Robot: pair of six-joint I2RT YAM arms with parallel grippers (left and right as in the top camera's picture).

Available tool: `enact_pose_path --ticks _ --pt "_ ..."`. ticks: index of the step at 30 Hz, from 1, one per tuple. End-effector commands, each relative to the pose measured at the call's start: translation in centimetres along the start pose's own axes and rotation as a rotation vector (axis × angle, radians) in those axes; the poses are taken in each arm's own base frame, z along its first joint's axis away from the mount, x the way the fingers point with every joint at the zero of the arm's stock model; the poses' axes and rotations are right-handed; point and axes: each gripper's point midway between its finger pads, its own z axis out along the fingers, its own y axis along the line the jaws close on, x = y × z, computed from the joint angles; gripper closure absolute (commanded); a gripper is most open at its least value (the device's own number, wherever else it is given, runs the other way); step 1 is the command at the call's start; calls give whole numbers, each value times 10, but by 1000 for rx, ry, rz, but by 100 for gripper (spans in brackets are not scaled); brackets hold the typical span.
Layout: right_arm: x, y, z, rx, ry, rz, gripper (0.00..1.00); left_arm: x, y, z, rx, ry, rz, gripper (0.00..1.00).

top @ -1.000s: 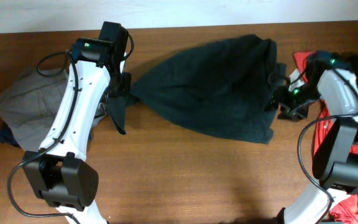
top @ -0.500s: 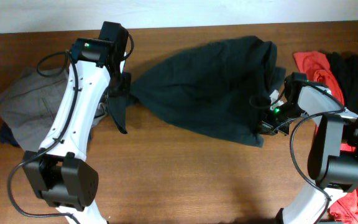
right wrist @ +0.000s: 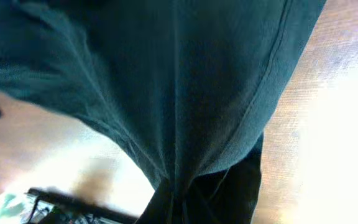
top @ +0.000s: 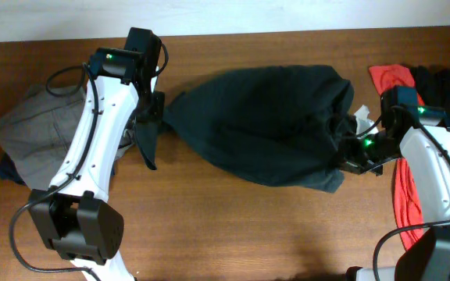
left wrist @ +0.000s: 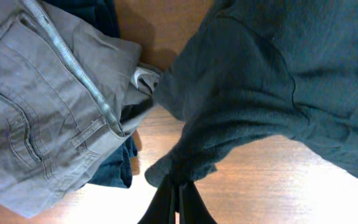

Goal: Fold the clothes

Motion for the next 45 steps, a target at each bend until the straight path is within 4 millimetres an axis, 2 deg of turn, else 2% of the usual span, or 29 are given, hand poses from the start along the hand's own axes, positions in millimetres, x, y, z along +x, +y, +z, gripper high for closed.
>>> enact_pose_path --ticks 1,8,9,10,11,12,14,17,25,28,31,34,41,44,45 --pt "-19 -7 12 25 -25 7 94 -4 2 2 -13 -13 9 100" --pt "-80 -19 50 -3 -132 48 93 -12 0 2 -2 -44 2 100" --pt "-87 -21 56 -7 -147 58 89 -12 0 2 -2 -43 2 100" --pt "-95 -23 62 -9 -159 57 75 -12 0 2 -2 -43 2 99" --pt "-101 -25 67 -13 -171 51 55 -12 0 2 -2 -43 2 99" --pt "-108 -27 73 -16 -184 44 43 -12 0 2 -2 -43 2 99" --pt "-114 -32 79 -12 -191 45 34 -12 -1 2 1 -42 2 99" --pt "-111 -41 78 -7 -178 72 32 -11 -1 2 1 -39 3 99" --pt "-72 -81 62 16 -45 134 31 -9 0 2 0 -33 4 99" --pt "-70 -96 55 9 -53 191 30 -9 0 2 0 -33 4 100" --pt "-65 -100 50 -19 -39 227 31 -9 0 2 0 -33 5 100" --pt "-60 -95 50 -54 -21 193 39 -9 -1 2 0 -32 5 99" --pt "-58 -64 62 -83 11 116 39 -9 0 2 0 -33 4 99" --pt "-58 -59 69 -29 19 71 49 -9 0 2 -1 -31 5 100" --pt "-57 -57 72 -3 25 56 57 -8 0 2 -1 -29 5 99"
